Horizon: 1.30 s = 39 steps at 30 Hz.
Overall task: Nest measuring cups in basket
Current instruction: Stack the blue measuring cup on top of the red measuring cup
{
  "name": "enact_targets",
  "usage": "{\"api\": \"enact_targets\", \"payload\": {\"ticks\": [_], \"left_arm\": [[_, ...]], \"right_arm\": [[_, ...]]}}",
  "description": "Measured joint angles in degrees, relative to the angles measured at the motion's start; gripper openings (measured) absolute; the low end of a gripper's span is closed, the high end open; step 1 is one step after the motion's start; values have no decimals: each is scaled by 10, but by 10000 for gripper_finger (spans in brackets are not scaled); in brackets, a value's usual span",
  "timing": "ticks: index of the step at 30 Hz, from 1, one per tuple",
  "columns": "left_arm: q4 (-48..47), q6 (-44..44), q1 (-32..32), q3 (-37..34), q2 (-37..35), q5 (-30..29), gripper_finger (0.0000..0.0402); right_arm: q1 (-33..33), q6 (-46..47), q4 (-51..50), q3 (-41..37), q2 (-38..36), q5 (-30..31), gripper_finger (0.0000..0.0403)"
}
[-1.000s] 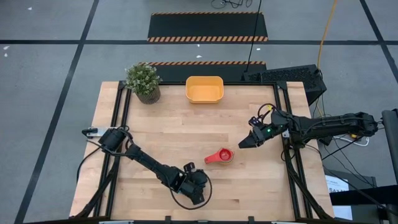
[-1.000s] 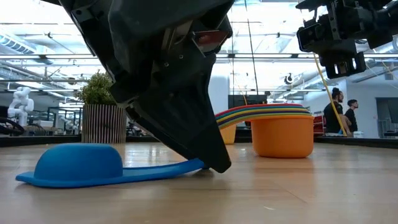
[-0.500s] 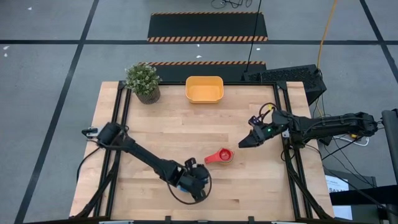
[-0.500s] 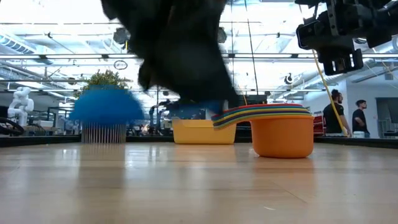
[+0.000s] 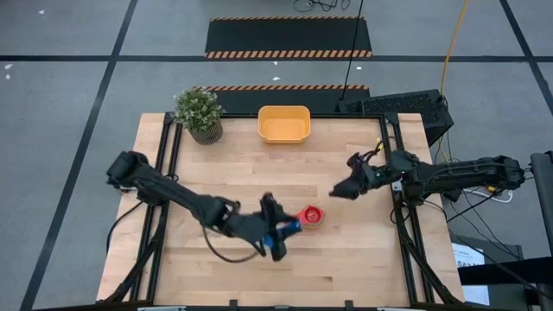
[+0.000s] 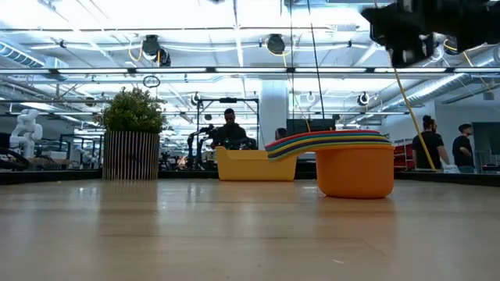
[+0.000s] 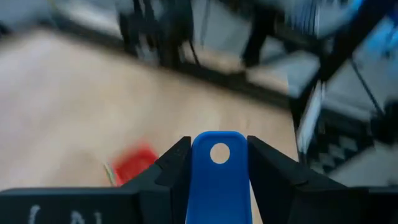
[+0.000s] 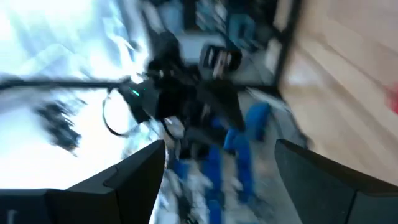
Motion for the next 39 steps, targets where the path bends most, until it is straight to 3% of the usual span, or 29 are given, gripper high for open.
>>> {"api": "enact_targets", "payload": {"ticks": [5,8,15,21,28,39], "left_arm": [[125,131,32,0,-57,-60,137],[242,227,58,0,-77,-78,141],[484,384,117,0,-93,-58,136],[638,401,165,0,-94,-6,142],[753,393,207,0,-94,62,144],[822,268,253,0,-94,172,144]], "right_arm": [[0,48,121,0,2,137,297],[0,79,170,0,3,186,297],[8,92,272,26,4,326,297],[9,45,222,126,27,327,297],[9,15,215,257,119,323,297],[9,109,285,385,314,245,296]]}}
